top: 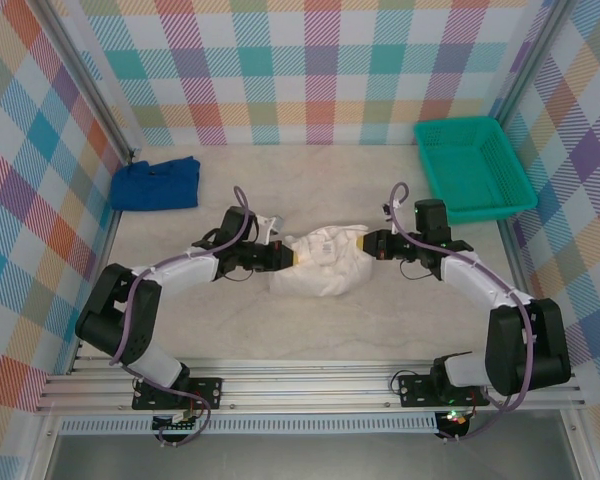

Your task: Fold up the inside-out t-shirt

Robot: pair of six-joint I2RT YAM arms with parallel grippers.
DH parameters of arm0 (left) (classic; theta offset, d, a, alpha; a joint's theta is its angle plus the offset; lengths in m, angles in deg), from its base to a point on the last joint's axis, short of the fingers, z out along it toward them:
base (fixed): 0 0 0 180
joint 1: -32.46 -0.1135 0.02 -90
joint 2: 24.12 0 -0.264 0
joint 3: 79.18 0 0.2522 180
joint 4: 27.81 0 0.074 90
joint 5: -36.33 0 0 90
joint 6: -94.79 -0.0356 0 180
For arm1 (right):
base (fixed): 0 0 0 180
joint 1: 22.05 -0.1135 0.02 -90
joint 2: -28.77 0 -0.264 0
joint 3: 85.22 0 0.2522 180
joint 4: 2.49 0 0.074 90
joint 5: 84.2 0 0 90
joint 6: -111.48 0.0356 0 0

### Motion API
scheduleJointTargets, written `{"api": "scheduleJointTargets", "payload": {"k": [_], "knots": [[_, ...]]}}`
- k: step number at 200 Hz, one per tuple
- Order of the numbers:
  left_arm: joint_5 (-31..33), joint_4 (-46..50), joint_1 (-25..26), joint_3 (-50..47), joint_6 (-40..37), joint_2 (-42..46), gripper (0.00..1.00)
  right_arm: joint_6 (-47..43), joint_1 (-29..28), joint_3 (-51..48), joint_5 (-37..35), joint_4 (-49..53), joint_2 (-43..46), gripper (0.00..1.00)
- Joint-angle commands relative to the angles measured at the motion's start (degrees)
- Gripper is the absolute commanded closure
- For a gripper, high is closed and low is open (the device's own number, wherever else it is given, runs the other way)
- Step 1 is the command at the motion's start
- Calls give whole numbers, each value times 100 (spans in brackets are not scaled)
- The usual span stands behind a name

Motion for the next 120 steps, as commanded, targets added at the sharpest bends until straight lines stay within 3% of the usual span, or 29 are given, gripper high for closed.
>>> {"api": "scheduleJointTargets", "payload": {"k": [1, 45, 120], "knots": [[455, -424, 46, -369, 472, 138, 93, 35, -27, 106, -206, 347, -180, 100], [1178, -394, 48, -644, 448, 367, 90, -57, -82, 805, -336, 663, -1012, 100], [1988, -562, 42, -305, 195, -252, 88, -212, -152, 2069, -984, 1268, -2742, 100]]}}
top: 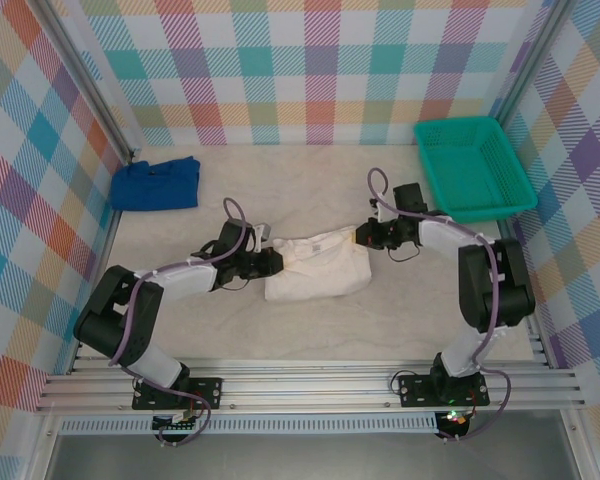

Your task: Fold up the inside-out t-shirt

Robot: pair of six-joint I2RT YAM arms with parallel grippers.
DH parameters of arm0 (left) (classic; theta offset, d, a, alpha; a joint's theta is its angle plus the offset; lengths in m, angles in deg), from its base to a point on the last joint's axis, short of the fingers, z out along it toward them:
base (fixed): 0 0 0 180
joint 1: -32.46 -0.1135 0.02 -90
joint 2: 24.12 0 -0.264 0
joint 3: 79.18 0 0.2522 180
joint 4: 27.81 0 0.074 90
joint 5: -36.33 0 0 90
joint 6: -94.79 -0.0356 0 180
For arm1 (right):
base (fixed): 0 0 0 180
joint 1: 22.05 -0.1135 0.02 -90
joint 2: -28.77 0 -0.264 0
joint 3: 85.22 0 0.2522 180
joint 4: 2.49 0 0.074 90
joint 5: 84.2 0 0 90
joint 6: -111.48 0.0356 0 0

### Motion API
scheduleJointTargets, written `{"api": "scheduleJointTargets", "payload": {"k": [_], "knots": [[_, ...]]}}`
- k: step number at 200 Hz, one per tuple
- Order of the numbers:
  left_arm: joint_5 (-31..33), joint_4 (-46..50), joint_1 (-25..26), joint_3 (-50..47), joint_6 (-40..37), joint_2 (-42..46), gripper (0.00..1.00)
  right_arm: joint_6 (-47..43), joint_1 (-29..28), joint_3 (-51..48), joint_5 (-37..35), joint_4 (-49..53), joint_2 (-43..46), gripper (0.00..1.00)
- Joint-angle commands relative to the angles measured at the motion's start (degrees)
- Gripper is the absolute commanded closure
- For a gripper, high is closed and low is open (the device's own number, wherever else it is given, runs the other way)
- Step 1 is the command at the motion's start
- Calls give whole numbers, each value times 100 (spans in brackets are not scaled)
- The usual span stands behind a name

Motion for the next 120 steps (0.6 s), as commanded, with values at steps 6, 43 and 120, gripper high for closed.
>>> {"api": "scheduleJointTargets", "payload": {"k": [6, 43, 120], "knots": [[563, -194, 34, 217, -139, -341, 86, -139, -60, 532, -330, 350, -595, 99], [1162, 83, 39, 298, -153, -294, 63, -261, -76, 1150, -803, 961, -879, 81], [1367, 1196, 47, 330, -192, 1099, 30, -553, -208, 635, -1328, 1504, 704, 56]]}}
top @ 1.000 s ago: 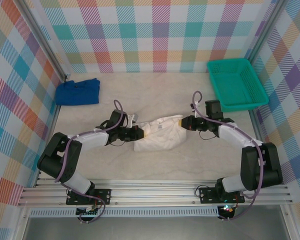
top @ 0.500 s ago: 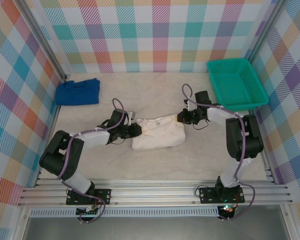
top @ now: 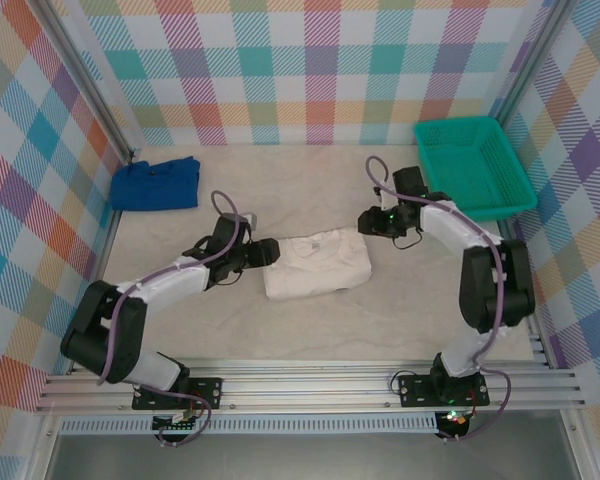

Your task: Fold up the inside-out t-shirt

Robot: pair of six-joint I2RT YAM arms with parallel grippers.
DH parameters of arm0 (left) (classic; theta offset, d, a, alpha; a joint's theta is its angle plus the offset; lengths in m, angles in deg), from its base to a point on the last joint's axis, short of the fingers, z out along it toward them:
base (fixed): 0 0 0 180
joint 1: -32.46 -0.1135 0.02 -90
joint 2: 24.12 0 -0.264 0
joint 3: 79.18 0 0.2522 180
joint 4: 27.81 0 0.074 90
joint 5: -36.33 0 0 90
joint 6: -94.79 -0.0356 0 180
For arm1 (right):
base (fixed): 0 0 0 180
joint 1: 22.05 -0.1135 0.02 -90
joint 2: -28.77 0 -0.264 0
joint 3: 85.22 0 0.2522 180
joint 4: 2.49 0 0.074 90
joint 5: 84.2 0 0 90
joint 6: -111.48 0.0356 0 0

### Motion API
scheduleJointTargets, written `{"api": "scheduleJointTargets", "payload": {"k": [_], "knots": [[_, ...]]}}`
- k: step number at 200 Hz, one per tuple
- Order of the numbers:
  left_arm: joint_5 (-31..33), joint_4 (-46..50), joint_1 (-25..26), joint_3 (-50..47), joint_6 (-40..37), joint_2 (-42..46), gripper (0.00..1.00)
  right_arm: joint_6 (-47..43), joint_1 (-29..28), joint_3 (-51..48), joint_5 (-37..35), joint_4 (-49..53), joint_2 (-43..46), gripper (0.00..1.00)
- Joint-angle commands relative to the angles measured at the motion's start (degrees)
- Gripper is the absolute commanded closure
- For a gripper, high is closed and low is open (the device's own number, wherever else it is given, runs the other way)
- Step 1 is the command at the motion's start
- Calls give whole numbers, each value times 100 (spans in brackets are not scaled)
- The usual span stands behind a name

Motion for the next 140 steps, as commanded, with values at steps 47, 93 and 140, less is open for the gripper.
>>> {"api": "scheduleJointTargets", "payload": {"k": [47, 93, 140], "knots": [[-1508, -41, 348, 547, 167, -268, 35, 371, -472, -374, 659, -592, -149, 57], [-569, -131, 160, 700, 316, -1248, 40, 267, -442, 86, 419, -621, -1117, 60], [-425, -394, -16, 307, 298, -1336, 38, -7, -440, 484, 351, -261, -1255, 60]]}}
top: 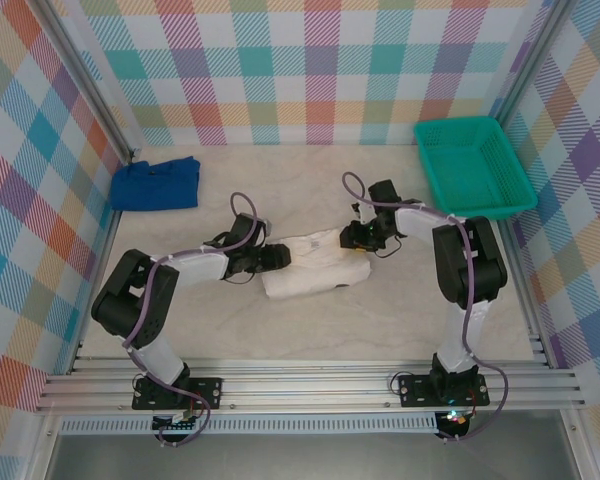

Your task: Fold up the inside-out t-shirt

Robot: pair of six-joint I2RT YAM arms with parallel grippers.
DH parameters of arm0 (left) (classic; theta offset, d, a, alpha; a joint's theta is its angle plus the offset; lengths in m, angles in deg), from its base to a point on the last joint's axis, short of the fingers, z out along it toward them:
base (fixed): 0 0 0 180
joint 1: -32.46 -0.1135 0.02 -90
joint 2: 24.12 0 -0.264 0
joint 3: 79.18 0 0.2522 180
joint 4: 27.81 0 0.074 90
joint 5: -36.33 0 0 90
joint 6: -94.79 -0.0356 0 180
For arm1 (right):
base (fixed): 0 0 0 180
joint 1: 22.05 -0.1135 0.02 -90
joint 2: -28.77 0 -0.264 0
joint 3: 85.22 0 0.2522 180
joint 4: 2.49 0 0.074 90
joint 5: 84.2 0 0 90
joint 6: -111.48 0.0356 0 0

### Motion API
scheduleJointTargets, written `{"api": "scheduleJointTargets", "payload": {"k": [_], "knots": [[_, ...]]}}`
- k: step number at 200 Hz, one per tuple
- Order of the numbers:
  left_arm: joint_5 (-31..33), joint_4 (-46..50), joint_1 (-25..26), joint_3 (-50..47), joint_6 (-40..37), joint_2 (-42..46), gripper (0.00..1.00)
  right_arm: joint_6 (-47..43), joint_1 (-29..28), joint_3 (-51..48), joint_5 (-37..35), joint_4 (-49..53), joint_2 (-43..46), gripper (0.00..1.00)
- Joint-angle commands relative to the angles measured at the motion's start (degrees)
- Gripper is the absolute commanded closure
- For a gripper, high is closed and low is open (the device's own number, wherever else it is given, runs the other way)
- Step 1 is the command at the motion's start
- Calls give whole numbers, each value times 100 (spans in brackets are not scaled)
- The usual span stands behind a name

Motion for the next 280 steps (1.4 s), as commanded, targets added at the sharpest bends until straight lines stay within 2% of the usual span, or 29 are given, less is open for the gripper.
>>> {"api": "scheduleJointTargets", "payload": {"k": [1, 41, 59, 70, 92, 133, 179, 221, 280], "knots": [[173, -194, -84, -127, 29, 131, 38, -223, 38, 297, -85, 231, 189, 60], [485, 146, -155, -385, 81, 1198, 32, -348, 32, -143, -192, 372, 1205, 57], [537, 562, -178, -589, 375, 1545, 23, -302, 23, -455, -244, 339, 1556, 55], [333, 739, -205, -681, 543, 1609, 17, -257, 31, -605, -250, 271, 1681, 54], [-420, 682, -209, -672, 834, 1432, 15, -144, 28, -765, -262, 77, 1684, 53], [-1219, -1, -164, -555, 1230, 764, 14, 134, 30, -854, -381, -88, 1257, 53], [-1422, -516, 55, -326, 1320, 90, 14, 358, -11, -1158, -248, -362, 1028, 54], [-1625, -1175, 162, -199, 1394, -307, 24, 577, -43, -1367, -67, -560, 1029, 55], [-1760, -1896, 178, -61, 1230, -529, 60, 588, -66, -1346, -108, -492, 1088, 56]]}}
